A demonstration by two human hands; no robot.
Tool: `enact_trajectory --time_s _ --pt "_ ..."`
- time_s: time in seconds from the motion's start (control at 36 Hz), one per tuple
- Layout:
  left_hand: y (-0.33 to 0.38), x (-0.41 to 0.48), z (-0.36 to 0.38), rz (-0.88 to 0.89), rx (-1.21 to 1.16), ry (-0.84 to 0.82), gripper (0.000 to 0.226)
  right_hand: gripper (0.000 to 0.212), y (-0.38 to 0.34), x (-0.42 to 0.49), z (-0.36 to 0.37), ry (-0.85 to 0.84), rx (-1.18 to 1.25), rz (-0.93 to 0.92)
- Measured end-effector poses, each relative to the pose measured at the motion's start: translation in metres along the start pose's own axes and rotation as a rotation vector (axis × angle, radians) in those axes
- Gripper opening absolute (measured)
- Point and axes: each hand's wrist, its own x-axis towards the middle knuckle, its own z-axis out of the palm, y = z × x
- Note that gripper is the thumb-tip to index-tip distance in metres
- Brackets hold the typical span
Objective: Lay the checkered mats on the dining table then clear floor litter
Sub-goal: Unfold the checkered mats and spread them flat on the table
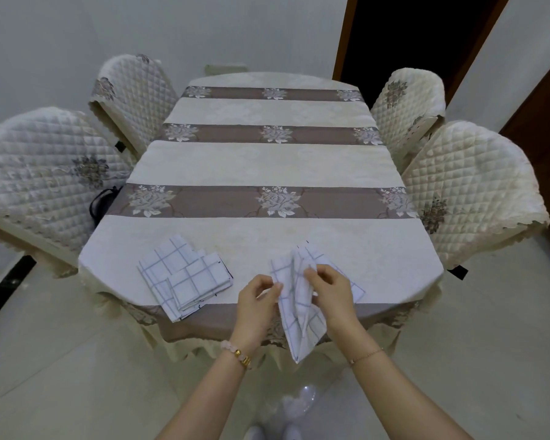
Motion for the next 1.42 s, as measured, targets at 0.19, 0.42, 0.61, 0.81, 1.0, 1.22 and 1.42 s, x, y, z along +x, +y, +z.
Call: enact_trajectory --time_s 0.19,0.42,0.61,0.81,1.0,1.22,1.42 --pt "0.014 0.011 -0.030 0.037 -0.222 0.243 0.022 0.005 -0.016 -0.003 -0.036 0.200 0.239 -0.076" --pt "-0.013 0.011 -0.049 -0.113 -0.475 0.349 0.007 0.008 0.018 -0.015 -0.067 0.273 0.343 0.049" --pt "-0.049 -0.003 -0.033 -0.381 -0.484 0.192 0.022 0.011 0.061 -0.022 -0.071 0.283 0.390 0.331" --pt "-0.053 -0.015 0.002 -0.424 -0.376 0.200 0.020 0.013 0.078 -0.034 -0.066 0.140 0.367 0.482" --pt "-0.057 -0.001 -0.003 -0.291 -0.076 0.289 0.008 0.024 0.075 -0.050 -0.067 -0.161 0.231 0.549" --pt "-0.053 0.019 -0.025 -0.178 0.055 0.227 0.010 0.025 0.070 -0.029 -0.085 -0.150 0.423 0.478" --pt "-0.049 0.029 -0.039 -0.205 -0.019 0.162 0.020 0.027 0.047 0.030 -0.091 -0.001 0.425 0.422"
